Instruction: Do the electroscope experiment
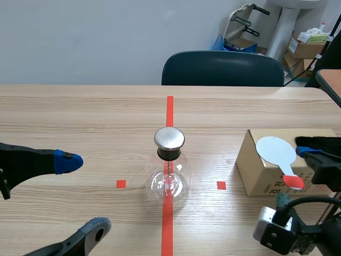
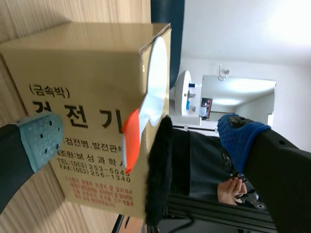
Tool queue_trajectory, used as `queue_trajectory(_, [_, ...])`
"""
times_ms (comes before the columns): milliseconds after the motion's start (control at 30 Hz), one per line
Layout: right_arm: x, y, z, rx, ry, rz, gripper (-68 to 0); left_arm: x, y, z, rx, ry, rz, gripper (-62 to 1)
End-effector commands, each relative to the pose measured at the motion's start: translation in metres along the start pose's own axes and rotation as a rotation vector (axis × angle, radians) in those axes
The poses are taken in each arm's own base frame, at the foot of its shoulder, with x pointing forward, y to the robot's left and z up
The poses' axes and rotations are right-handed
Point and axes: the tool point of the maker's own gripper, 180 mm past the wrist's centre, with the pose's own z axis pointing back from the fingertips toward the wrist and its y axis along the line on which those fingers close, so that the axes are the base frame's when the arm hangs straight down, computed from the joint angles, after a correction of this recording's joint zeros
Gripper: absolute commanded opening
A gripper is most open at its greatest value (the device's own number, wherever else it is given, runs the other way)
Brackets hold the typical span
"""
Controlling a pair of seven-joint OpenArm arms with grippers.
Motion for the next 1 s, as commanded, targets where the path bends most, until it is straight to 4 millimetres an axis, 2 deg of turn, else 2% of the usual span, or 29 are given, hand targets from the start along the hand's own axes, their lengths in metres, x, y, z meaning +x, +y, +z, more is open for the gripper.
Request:
queue_trajectory(0, [-0.0046, -0.0073, -0.0028, -0.023, -0.002, 0.019, 0.4, 0.0094, -0.0082, -0.0023, -0.024, -0.037, 0.015, -3.5])
queue_trajectory(733, [0.0029, -0.0079, -0.0037, -0.025, -0.045, 0.020, -0.1, 0.0092, -0.0057, -0.0025, -0.002, -0.040, 0.009, -3.5])
queue_trajectory(800, [0.0029, -0.0079, -0.0038, -0.025, -0.045, 0.020, -6.0, 0.0092, -0.0057, -0.0025, -0.002, -0.040, 0.009, -3.5])
queue_trajectory(967, [0.0026, -0.0080, -0.0038, -0.026, -0.044, 0.020, -25.8, 0.0092, -0.0057, -0.0025, -0.002, -0.040, 0.009, -3.5])
